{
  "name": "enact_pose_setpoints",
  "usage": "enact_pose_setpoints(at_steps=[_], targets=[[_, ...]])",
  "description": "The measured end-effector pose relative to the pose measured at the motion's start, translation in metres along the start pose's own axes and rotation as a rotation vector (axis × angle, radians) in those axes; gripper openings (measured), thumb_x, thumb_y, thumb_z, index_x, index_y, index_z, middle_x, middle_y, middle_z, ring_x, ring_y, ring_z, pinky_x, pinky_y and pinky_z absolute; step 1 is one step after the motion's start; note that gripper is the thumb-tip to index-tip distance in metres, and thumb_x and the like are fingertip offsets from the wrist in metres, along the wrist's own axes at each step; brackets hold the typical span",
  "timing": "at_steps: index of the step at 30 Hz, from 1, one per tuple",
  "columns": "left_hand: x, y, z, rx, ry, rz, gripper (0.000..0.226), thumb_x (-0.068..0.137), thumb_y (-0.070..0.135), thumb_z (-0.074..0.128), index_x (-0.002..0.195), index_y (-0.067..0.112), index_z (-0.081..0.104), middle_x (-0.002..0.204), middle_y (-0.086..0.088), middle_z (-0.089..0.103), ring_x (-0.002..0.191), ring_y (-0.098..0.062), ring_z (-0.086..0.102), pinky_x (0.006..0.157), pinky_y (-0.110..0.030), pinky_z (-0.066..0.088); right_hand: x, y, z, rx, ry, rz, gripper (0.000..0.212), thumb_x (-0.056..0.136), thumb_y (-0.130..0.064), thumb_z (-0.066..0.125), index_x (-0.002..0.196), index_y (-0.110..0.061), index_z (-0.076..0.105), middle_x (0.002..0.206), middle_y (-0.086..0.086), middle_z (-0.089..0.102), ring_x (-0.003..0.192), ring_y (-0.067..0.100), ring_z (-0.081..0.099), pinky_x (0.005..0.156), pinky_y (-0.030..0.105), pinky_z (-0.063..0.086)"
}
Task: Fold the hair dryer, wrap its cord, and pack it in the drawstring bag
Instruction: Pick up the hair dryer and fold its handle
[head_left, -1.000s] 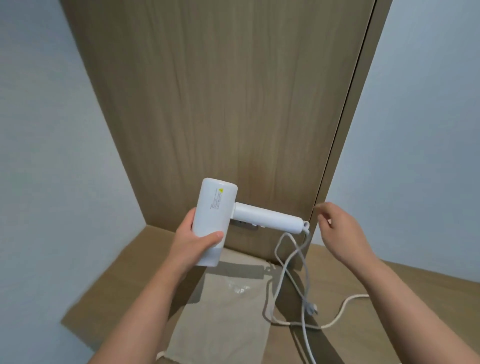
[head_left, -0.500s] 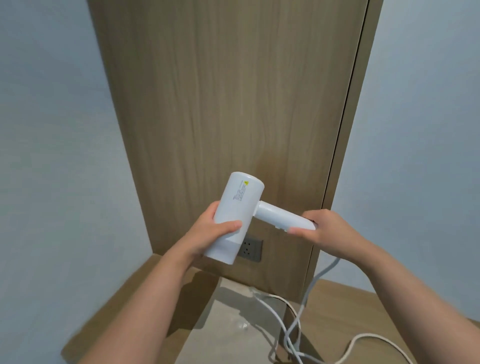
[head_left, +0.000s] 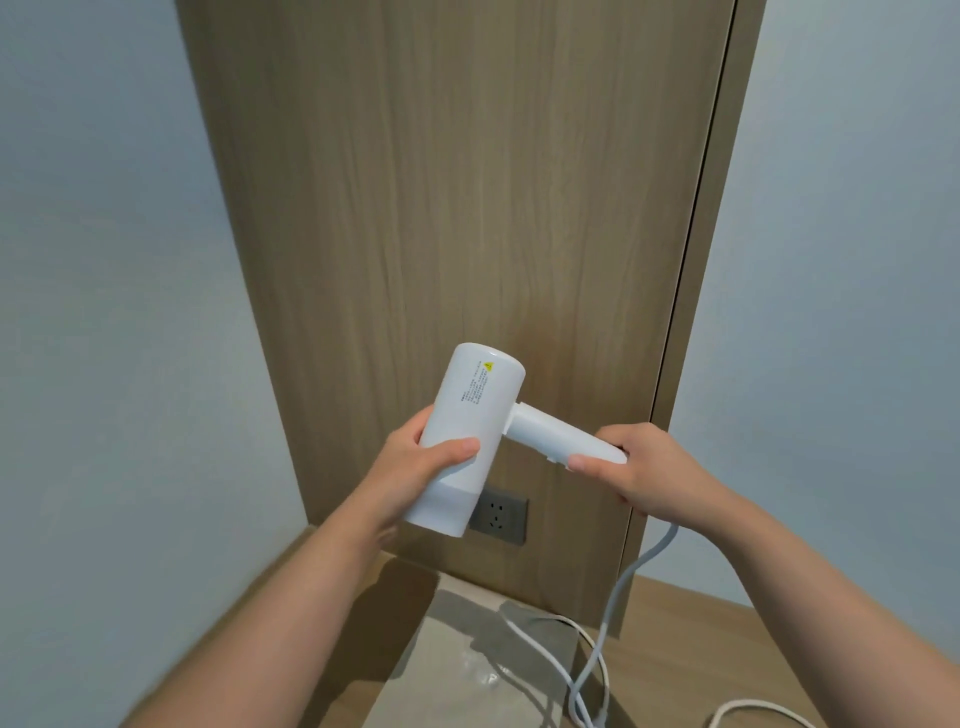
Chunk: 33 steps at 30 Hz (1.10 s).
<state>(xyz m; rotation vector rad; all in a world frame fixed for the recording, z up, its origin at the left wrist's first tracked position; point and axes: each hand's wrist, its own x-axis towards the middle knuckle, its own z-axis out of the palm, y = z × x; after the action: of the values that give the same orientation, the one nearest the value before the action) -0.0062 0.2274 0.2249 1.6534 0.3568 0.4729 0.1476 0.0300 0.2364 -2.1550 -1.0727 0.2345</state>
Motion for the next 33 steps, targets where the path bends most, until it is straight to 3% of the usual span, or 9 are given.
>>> enact_pose_setpoints(at_steps=[3,7,13,16,17,22,26,30,33], targets=[[0.004,0.006,0.013,-0.068,0.044,0.023,0.055,0.057,0.041,0.071,0.111,0.033,0.059,0.101,0.0,0.068,0.085,-0.018,0.067,0.064,-0.029,0.053,0.001,-0.006,-0.001,0.018,0.092,-0.004,0.038,0.083,-0.049,0.06,0.068,-0.014,0.056,0.058,-0.001,0.049,0.052,0.015,0.048,0.049,0.028,0.041],[0.014,0.015,0.038,-0.212,0.11,0.037,0.052,0.063,0.036,0.067,0.114,0.027,0.056,0.102,-0.001,0.069,0.085,-0.017,0.068,0.064,-0.031,0.053,0.006,-0.013,0.008,0.121,0.257,0.044,0.045,0.085,-0.05,0.055,0.084,-0.006,0.06,0.065,0.005,0.053,0.056,0.018,0.053,0.05,0.031,0.049],[0.007,0.0,0.039,-0.194,0.001,-0.081,0.057,0.071,0.038,0.071,0.123,0.024,0.05,0.111,-0.012,0.066,0.097,-0.03,0.067,0.076,-0.043,0.058,-0.015,0.0,0.003,0.102,0.118,0.047,0.036,0.09,-0.049,0.047,0.079,-0.017,0.058,0.063,0.001,0.052,0.052,0.014,0.052,0.048,0.027,0.048],[0.004,0.006,0.037,-0.281,0.014,-0.129,0.041,0.081,0.034,0.07,0.115,0.016,0.055,0.095,-0.012,0.068,0.081,-0.024,0.068,0.064,-0.036,0.058,-0.021,0.002,0.005,0.065,0.005,0.029,0.032,0.092,-0.047,0.044,0.081,-0.02,0.056,0.067,-0.001,0.053,0.054,0.011,0.053,0.046,0.018,0.046],[0.004,0.007,0.037,-0.294,0.043,-0.125,0.045,0.078,0.035,0.073,0.114,0.013,0.056,0.092,-0.011,0.068,0.076,-0.023,0.068,0.06,-0.034,0.056,-0.02,0.0,0.007,0.041,0.0,0.027,0.034,0.092,-0.048,0.043,0.082,-0.019,0.056,0.068,-0.002,0.053,0.056,0.011,0.054,0.048,0.019,0.046],[0.005,0.009,0.04,-0.336,0.196,-0.061,0.063,0.063,0.042,0.071,0.116,0.009,0.056,0.091,-0.012,0.067,0.073,-0.024,0.068,0.055,-0.032,0.053,-0.012,-0.002,0.022,-0.02,0.155,-0.003,0.044,0.09,-0.054,0.038,0.08,-0.016,0.058,0.069,-0.002,0.053,0.065,0.015,0.052,0.06,0.034,0.044],[0.006,0.011,0.04,-0.361,0.217,-0.064,0.06,0.065,0.041,0.072,0.113,0.01,0.055,0.093,-0.012,0.066,0.074,-0.024,0.068,0.055,-0.032,0.054,-0.008,-0.005,0.021,0.018,0.201,-0.038,0.051,0.089,-0.055,0.04,0.081,-0.01,0.062,0.067,0.0,0.053,0.063,0.016,0.05,0.058,0.031,0.038],[0.01,0.013,0.046,-0.381,0.234,-0.064,0.036,0.083,0.031,0.067,0.11,0.014,0.053,0.095,-0.012,0.065,0.075,-0.024,0.066,0.056,-0.032,0.054,-0.008,-0.004,0.013,0.08,0.224,-0.041,0.046,0.091,-0.05,0.043,0.081,-0.01,0.063,0.068,0.0,0.054,0.063,0.015,0.051,0.057,0.028,0.039],[0.011,0.014,0.055,-0.476,0.258,-0.067,0.053,0.075,0.035,0.074,0.115,0.008,0.053,0.095,-0.014,0.066,0.074,-0.025,0.067,0.057,-0.033,0.055,-0.011,-0.009,0.018,0.121,0.241,-0.033,0.037,0.091,-0.049,0.042,0.078,-0.02,0.06,0.071,-0.003,0.055,0.065,0.012,0.052,0.058,0.025,0.04]])
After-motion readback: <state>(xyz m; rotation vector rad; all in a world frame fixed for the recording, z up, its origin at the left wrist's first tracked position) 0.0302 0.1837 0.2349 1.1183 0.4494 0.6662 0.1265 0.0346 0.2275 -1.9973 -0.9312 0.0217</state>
